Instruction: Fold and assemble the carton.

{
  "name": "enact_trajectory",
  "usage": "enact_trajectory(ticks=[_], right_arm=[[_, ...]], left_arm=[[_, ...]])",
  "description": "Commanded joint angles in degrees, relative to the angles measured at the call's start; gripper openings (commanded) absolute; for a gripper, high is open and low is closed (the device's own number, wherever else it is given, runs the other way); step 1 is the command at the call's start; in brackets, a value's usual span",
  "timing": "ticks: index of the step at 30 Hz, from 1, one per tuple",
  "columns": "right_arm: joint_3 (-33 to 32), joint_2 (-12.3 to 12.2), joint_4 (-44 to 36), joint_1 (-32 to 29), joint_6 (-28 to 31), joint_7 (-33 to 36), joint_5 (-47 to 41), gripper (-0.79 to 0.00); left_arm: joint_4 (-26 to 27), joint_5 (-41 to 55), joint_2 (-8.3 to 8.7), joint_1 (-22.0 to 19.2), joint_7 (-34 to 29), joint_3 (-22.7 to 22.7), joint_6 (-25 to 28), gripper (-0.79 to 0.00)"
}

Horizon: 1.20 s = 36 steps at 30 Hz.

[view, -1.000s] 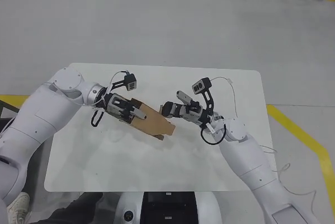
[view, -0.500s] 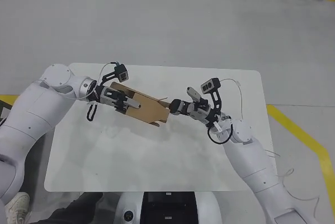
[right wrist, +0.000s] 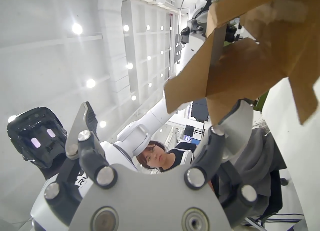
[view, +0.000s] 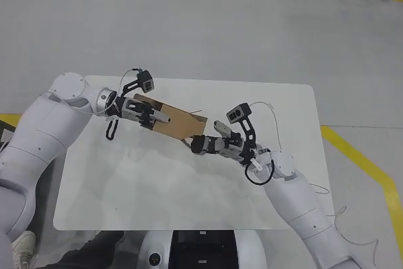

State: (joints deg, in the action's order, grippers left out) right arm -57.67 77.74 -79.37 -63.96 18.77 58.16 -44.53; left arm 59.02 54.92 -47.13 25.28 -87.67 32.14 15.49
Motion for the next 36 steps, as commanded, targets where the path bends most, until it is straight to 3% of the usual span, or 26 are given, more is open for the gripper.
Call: enact_trajectory(ticks=[1, 20, 30, 36], right_arm=[[0.21, 0.07, -0.16, 0.02, -0.1, 0.07, -0.05, 0.0], [4.8, 1.59, -1.0, 0.6, 4.54, -4.82, 5.35, 0.0], [3.87, 1.65, -1.28, 0.71, 5.76, -6.5, 7.47, 0.0], [0.07, 0.59, -3.42, -1.14, 5.37, -7.1, 10.83, 0.0]], left_arm=[[-0.43, -0.58, -0.36, 0.03, 0.56, 0.21, -0.09, -0.785], [-1.81, -0.98, -2.5, 1.6, 0.43, 4.32, -1.52, -0.785], [-1.47, -1.53, -3.21, 3.04, -0.34, 5.35, -2.88, -0.785], [-2.24, -1.46, -2.88, 3.13, -0.34, 6.62, -3.06, -0.785]])
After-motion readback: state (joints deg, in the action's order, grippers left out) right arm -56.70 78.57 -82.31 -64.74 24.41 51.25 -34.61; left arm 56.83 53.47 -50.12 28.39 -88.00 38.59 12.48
